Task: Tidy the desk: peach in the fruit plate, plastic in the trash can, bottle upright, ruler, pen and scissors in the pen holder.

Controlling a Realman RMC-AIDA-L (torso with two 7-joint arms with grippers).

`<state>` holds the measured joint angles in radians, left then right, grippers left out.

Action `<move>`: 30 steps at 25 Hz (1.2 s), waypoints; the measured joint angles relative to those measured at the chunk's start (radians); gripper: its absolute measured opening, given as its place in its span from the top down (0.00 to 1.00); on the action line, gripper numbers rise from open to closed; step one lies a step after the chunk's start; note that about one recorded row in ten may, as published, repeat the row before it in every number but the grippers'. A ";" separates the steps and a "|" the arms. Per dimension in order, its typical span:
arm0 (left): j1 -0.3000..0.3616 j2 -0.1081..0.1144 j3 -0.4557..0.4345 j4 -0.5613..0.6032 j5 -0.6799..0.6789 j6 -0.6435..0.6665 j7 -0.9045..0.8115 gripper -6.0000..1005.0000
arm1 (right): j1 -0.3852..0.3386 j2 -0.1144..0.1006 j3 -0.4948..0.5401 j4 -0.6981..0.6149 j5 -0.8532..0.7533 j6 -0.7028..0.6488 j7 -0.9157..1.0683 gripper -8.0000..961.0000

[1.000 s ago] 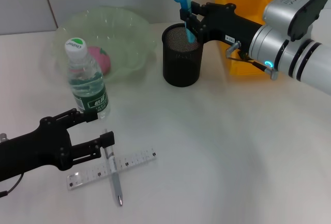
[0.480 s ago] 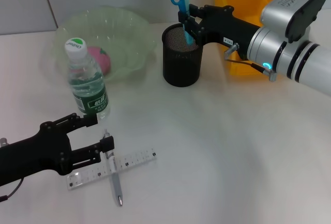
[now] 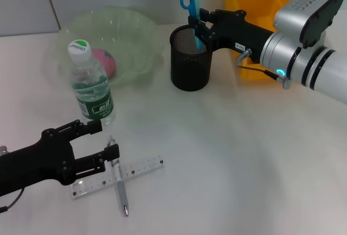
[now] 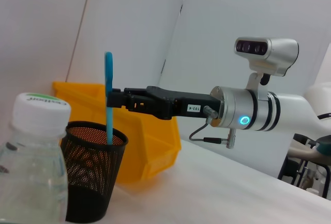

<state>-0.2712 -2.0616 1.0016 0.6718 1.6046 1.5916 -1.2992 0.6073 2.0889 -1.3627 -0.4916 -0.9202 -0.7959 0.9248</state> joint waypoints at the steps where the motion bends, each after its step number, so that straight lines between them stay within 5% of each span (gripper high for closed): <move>1: 0.000 0.000 0.000 0.000 0.000 0.000 0.000 0.21 | 0.000 0.000 0.000 0.002 0.000 0.000 0.000 0.73; 23: 0.001 0.003 0.000 0.006 0.000 0.002 0.002 0.21 | -0.001 0.000 0.002 0.013 0.000 -0.001 0.016 0.60; 30: 0.001 0.003 0.000 0.007 0.000 0.002 0.001 0.21 | -0.059 -0.008 0.019 -0.050 0.000 -0.093 0.112 0.30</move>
<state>-0.2699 -2.0585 1.0016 0.6793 1.6045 1.5936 -1.2977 0.5480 2.0812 -1.3440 -0.5418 -0.9205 -0.8892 1.0363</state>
